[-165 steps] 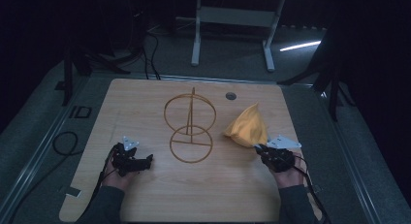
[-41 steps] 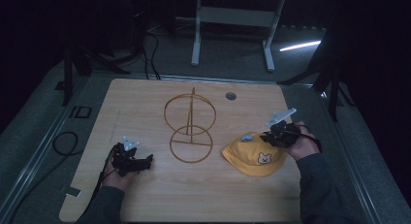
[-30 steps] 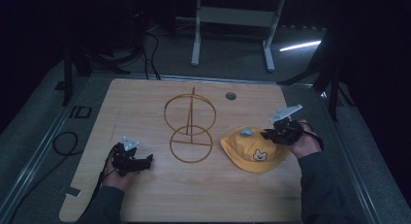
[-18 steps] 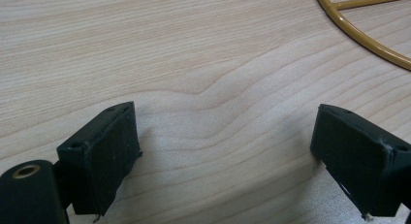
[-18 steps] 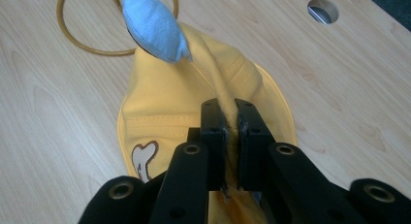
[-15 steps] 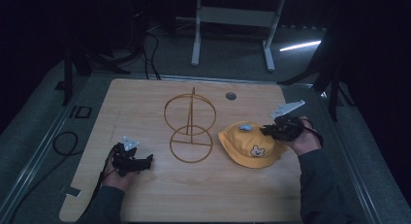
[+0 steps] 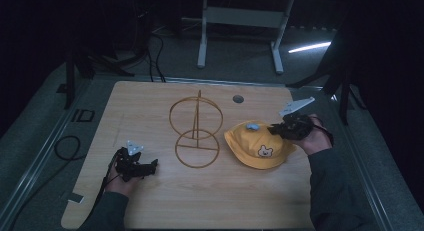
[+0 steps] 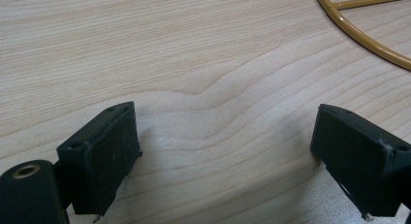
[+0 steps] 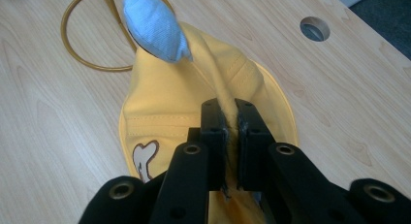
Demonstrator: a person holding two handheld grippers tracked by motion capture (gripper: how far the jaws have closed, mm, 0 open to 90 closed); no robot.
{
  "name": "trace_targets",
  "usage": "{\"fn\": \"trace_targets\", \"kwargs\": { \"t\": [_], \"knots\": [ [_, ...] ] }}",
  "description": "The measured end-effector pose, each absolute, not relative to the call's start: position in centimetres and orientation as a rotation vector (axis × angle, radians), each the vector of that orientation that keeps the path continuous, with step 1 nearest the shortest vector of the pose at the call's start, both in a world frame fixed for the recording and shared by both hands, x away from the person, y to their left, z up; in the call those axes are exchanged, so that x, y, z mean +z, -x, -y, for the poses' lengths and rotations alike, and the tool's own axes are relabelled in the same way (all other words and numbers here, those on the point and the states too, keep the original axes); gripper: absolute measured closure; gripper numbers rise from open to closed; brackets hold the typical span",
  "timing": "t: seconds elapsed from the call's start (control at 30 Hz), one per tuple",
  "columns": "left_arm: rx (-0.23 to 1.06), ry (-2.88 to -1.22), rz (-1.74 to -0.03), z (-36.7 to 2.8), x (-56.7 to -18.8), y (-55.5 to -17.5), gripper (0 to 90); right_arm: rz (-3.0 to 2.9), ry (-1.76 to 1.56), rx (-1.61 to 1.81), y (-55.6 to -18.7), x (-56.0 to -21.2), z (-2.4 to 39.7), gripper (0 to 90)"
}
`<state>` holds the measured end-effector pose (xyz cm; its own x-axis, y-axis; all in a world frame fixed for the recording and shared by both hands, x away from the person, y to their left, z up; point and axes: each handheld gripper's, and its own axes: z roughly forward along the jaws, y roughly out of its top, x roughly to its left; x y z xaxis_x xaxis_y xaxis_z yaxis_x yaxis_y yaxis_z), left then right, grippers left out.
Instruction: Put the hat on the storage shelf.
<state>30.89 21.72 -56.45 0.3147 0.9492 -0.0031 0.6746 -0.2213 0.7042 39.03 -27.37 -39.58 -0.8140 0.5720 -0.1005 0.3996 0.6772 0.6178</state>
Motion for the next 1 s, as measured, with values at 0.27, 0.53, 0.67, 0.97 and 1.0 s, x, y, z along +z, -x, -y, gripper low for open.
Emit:
{"fn": "trace_targets", "kwargs": {
  "t": [0.27,0.53,0.67,0.97,1.0],
  "knots": [
    [0.586,-1.979,-1.431,-21.7,-56.5,-30.9,10.2,-2.622,-0.776,0.858,-39.7,-39.1,27.7,84.0],
    [0.586,-1.979,-1.431,-21.7,-56.5,-30.9,10.2,-2.631,-0.767,0.892,-40.1,-38.4,27.8,84.0],
    [0.586,-1.979,-1.431,-21.7,-56.5,-30.9,10.2,-2.624,-0.756,0.902,-40.4,-37.6,28.0,84.0],
    [0.586,-1.979,-1.43,-21.7,-56.5,-30.9,10.2,-2.592,-0.756,0.979,-40.6,-36.4,28.7,84.0],
    [0.586,-1.978,-1.43,-21.7,-56.5,-30.9,10.2,-2.591,-0.755,0.987,-40.6,-36.4,28.8,84.0]
  ]
}}
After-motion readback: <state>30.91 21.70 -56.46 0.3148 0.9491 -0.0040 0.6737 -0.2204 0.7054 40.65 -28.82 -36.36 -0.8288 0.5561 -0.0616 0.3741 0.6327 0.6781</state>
